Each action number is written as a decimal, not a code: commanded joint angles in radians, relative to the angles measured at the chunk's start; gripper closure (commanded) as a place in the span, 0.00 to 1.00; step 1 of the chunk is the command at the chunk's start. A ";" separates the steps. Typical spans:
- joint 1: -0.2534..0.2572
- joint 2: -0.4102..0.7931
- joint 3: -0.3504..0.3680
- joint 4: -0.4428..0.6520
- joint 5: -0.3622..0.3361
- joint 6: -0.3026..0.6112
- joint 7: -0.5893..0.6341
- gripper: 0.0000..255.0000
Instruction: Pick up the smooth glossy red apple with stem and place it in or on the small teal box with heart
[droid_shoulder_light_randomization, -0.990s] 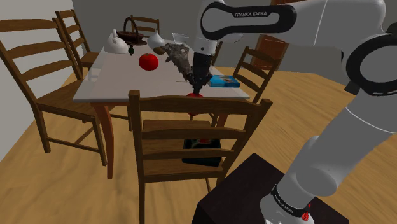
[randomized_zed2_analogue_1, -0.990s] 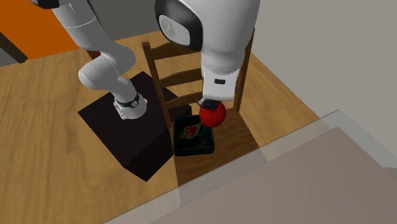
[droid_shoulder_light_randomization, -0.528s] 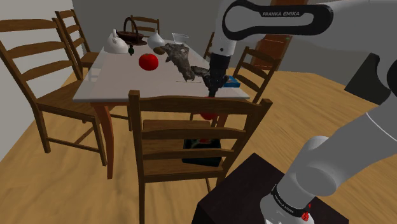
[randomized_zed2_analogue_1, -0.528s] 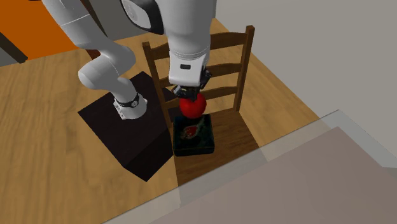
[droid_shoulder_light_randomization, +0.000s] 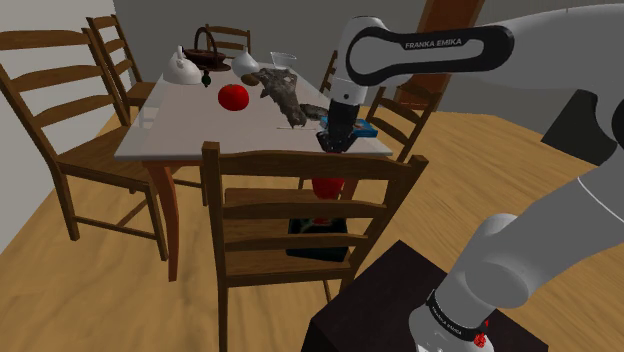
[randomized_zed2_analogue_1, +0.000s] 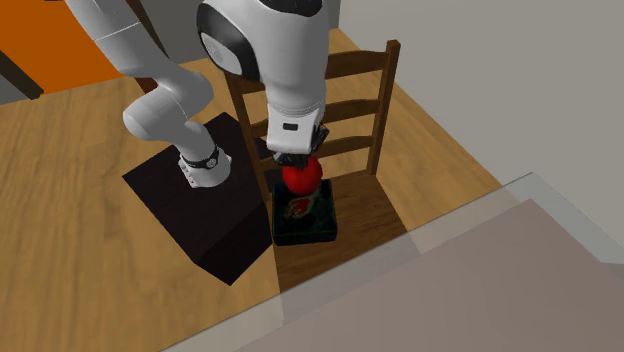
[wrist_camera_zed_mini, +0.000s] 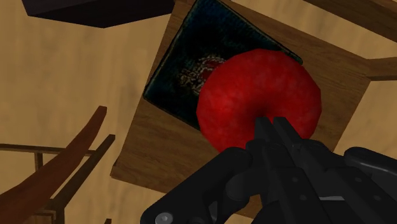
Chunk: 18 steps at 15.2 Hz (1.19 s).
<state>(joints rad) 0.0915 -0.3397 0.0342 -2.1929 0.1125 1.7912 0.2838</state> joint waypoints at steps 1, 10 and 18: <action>0.000 0.005 0.001 -0.022 0.001 0.028 -0.002 1.00; 0.002 0.029 0.004 -0.122 0.006 0.151 -0.013 1.00; 0.003 0.054 0.005 -0.178 0.010 0.232 -0.021 1.00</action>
<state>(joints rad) 0.0941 -0.2863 0.0391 -2.3685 0.1220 2.0195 0.2632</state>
